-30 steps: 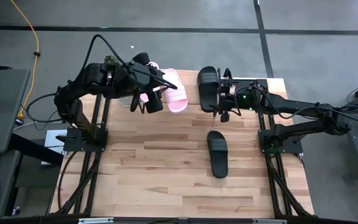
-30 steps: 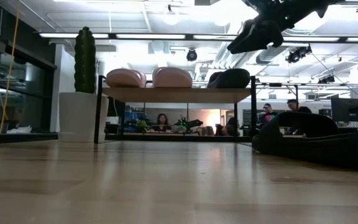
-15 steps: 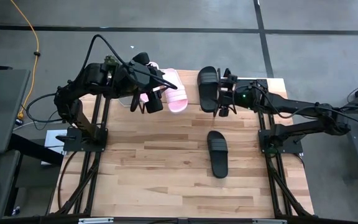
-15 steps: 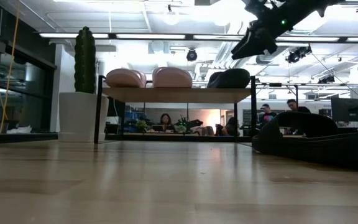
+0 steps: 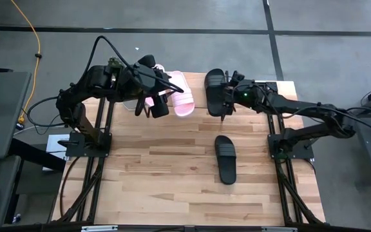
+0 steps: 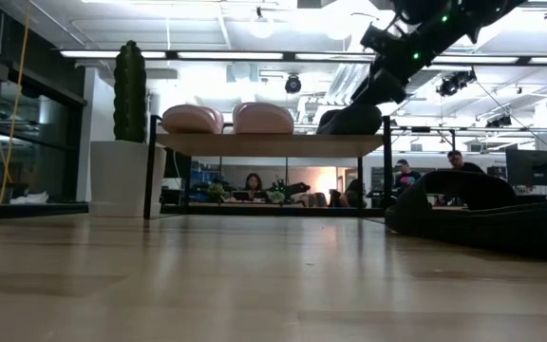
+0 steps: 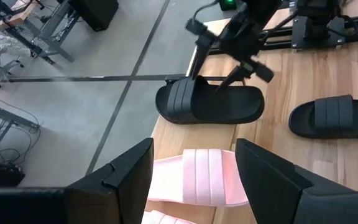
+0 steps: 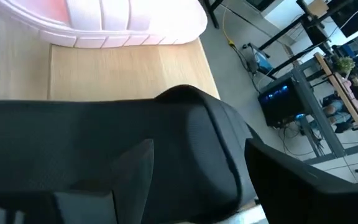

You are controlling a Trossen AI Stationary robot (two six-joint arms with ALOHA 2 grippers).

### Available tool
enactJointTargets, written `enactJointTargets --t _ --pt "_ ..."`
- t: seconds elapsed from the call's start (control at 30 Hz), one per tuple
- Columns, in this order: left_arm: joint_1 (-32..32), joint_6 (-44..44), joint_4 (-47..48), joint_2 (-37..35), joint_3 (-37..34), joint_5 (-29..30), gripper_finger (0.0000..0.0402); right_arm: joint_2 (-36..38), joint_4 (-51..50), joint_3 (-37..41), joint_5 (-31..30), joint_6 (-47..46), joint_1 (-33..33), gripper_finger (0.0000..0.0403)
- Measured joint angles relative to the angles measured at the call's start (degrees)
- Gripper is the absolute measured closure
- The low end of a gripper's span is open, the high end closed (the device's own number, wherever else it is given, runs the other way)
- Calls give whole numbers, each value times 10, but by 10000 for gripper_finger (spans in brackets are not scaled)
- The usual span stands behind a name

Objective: Pick and place slides into the shelf
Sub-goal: Put the left black slipper on the shelf

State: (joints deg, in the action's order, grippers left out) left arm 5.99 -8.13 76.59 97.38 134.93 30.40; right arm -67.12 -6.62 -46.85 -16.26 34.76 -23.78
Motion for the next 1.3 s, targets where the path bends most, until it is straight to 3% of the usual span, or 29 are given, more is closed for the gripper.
enactJointTargets --t 0.17,0.3,0.83,1.13,1.3 --pt "0 1 0 0 0 0 188 -30 26 0 -20 2 -6 161" --pt "0 3 0 0 0 0 188 -39 49 0 -62 12 -6 186" --pt "0 9 0 0 0 0 188 -39 47 0 -49 8 -6 394" --pt "0 10 0 0 0 0 188 -39 37 -1 -40 8 -6 399" --pt "0 11 0 0 0 -20 188 -39 29 -1 -31 7 -6 363"
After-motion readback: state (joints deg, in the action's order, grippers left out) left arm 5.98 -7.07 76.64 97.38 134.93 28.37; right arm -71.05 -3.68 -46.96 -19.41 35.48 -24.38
